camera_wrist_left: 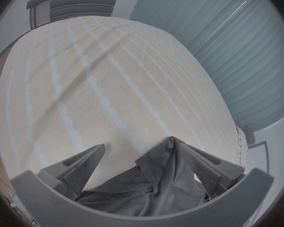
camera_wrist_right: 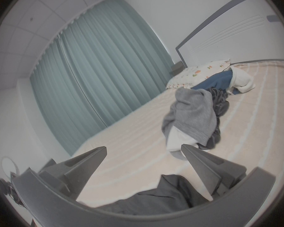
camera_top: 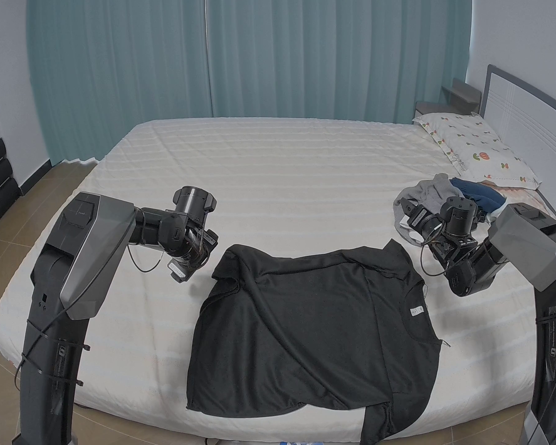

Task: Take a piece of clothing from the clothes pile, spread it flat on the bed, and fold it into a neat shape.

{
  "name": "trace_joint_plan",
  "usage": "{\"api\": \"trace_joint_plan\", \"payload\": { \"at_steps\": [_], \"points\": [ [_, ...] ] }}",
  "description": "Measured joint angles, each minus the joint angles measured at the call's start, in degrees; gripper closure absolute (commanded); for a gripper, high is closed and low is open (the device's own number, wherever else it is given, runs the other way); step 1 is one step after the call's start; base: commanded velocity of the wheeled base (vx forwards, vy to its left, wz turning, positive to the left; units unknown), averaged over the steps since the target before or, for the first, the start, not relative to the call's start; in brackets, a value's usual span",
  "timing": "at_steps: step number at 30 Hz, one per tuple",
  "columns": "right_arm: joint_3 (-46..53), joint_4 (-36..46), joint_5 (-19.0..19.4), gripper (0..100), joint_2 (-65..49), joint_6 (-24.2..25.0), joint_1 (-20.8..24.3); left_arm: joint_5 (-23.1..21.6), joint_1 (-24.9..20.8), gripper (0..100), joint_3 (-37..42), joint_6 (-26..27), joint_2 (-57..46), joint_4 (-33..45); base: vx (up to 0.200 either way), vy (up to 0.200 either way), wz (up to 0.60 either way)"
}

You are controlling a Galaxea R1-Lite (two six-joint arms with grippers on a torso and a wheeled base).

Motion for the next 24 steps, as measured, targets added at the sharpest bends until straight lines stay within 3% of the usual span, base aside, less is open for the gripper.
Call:
{"api": "trace_joint_plan", "payload": {
  "at_steps": [6, 12, 16, 24],
  "points": [
    [5.51, -2.35, 2.66, 0, -0.63, 2.11, -1.11, -2.10, 1.24, 0, 0.59, -0.46, 0.02, 0.22, 0.000, 0.000, 0.00],
    [16.96, -2.69, 8.09, 0, -3.33, 2.61, -1.41, -8.35, 1.52, 0, 6.64, -0.66, -2.58, -0.24, 0.000, 0.000, 0.00],
    [23.65, -3.02, 9.76, 0, -5.64, 3.07, -1.93, -11.69, 1.82, 0, 14.81, -0.79, -6.12, -3.21, 0.000, 0.000, 0.00],
    [33.55, -5.53, 12.25, 0, -8.74, 7.05, -3.41, -15.59, 1.22, 0, 36.15, -0.83, -13.78, -17.88, 0.000, 0.000, 0.00]
  ]
}}
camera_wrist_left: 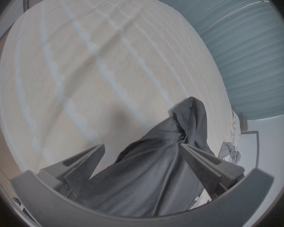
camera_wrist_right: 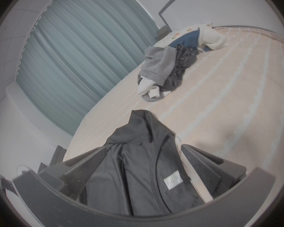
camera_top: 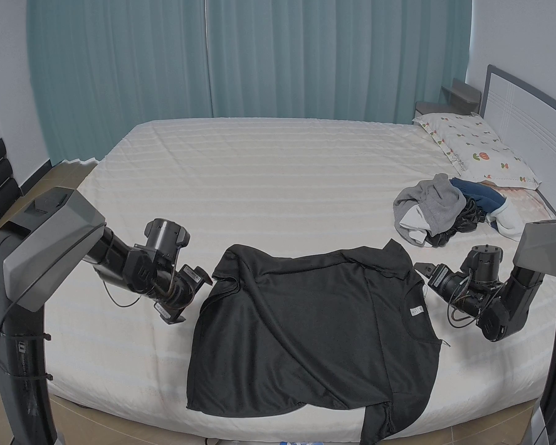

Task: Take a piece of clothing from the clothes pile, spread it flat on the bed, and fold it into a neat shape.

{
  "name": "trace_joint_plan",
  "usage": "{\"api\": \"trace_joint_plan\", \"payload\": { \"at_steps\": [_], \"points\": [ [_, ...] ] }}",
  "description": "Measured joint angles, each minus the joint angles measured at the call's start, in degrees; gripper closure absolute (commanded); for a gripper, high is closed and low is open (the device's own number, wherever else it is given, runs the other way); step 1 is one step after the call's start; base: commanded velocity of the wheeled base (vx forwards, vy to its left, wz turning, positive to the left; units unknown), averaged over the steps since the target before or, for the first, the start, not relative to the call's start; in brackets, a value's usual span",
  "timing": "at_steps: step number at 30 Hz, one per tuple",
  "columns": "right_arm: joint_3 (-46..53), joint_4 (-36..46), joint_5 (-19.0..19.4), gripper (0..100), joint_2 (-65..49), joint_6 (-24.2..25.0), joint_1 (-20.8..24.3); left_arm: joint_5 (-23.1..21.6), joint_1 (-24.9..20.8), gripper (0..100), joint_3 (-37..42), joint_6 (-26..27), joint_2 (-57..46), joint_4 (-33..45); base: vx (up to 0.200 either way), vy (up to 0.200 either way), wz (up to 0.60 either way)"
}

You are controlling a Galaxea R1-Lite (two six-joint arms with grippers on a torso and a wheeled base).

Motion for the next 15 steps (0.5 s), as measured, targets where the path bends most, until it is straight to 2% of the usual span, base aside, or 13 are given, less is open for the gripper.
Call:
{"api": "trace_joint_plan", "payload": {
  "at_steps": [8, 13, 15],
  "points": [
    [13.70, -10.20, 2.52, 0, -0.57, 6.42, -1.17, -2.07, -1.27, 0, 19.92, -0.05, -5.99, -16.94, 0.000, 0.000, 0.00],
    [21.99, -17.76, 7.77, 0, 0.69, 10.89, -1.39, -2.84, -2.68, 0, 27.81, -0.24, -8.28, -23.76, 0.000, 0.000, 0.00],
    [23.78, -17.87, 9.34, 0, 1.33, 11.85, -1.57, -3.04, -3.29, 0, 30.15, -0.27, -9.02, -25.43, -0.200, 0.000, 0.00]
  ]
}}
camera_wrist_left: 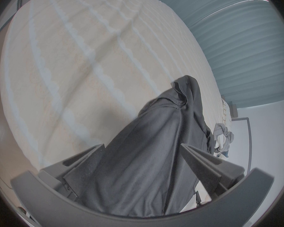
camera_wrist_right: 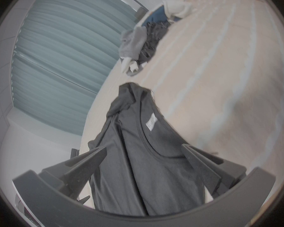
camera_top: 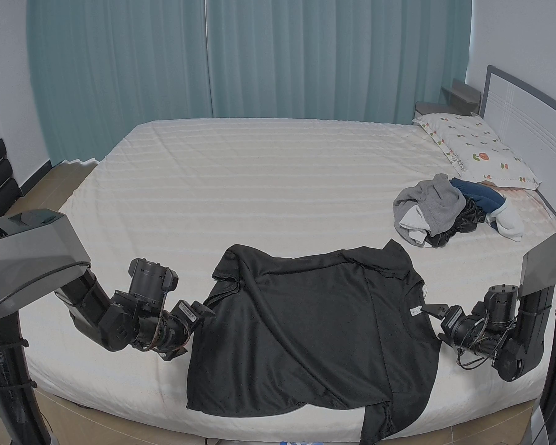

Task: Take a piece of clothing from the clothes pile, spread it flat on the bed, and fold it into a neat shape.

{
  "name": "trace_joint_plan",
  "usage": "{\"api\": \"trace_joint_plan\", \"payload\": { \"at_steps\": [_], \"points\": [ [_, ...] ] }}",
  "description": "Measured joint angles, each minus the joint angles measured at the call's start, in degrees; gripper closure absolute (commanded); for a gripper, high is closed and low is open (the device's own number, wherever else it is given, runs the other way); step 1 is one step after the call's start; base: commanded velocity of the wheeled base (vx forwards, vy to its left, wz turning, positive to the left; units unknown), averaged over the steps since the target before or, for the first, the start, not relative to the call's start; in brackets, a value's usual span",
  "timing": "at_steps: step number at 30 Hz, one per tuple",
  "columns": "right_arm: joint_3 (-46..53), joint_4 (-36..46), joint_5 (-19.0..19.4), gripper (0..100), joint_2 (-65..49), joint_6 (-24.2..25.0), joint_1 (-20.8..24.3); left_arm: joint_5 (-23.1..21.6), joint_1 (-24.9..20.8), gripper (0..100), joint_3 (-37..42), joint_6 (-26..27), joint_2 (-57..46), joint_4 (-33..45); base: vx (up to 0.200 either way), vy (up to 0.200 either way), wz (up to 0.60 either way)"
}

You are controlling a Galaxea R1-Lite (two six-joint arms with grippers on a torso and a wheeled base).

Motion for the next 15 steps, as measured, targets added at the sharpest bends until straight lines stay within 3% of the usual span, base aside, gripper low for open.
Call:
{"api": "trace_joint_plan", "payload": {
  "at_steps": [1, 15],
  "points": [
    [0.59, -0.11, 0.49, 0, 0.28, 0.29, -0.26, -0.02, -0.33, 0, 0.89, 0.11, -0.38, -0.50, -0.200, 0.000, 0.00],
    [4.67, -0.11, 1.89, 0, 1.07, 0.20, 0.35, -0.33, -1.32, 0, 3.54, 0.60, -1.62, -0.94, 0.000, 0.000, 0.00]
  ]
}}
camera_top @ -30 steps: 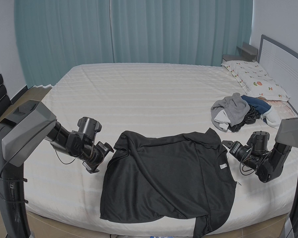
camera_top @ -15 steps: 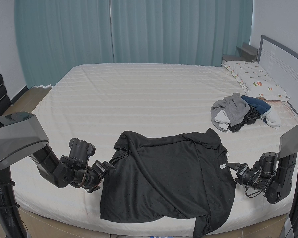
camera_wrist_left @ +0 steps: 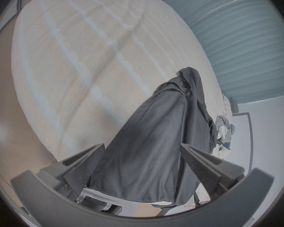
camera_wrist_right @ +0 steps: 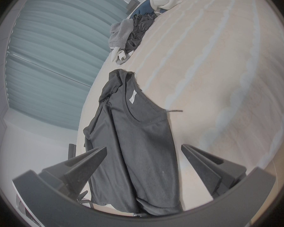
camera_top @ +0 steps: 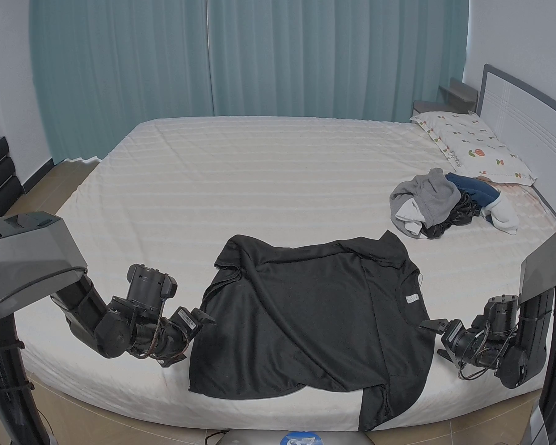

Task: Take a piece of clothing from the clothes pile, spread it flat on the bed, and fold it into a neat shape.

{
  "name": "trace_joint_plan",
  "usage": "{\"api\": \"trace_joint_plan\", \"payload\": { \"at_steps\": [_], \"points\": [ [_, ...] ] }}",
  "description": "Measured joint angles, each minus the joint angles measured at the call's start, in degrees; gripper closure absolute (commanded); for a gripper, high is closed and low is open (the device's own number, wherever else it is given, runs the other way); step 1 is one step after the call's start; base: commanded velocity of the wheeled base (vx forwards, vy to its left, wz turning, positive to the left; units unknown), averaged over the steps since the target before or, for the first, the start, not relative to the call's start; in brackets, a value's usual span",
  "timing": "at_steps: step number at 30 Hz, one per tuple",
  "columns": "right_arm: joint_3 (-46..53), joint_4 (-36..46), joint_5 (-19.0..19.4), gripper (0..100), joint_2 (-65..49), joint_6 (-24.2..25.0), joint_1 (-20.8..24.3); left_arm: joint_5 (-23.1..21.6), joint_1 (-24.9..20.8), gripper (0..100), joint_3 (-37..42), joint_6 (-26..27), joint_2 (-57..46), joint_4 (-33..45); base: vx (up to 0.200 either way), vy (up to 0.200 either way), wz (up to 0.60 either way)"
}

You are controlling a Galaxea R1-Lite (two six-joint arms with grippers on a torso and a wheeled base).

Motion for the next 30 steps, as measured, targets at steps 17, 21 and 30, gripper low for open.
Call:
{"api": "trace_joint_plan", "payload": {
  "at_steps": [17, 21, 30],
  "points": [
    [0.60, 0.00, 0.40, 0, 0.26, -0.06, 1.16, 3.43, -1.90, 0, 0.13, 0.91, 0.90, -2.90, -0.071, 0.000, 0.00],
    [0.33, 0.00, 0.43, 0, 0.63, -0.06, 1.29, 5.07, -4.17, 0, 0.72, 2.79, 1.54, -3.11, 0.000, 0.000, 0.00],
    [0.18, 0.00, 0.27, 0, 1.52, -0.12, 1.85, 8.95, -6.36, 0, 2.40, 6.06, 3.46, -3.36, 0.000, 0.000, 0.00]
  ]
}}
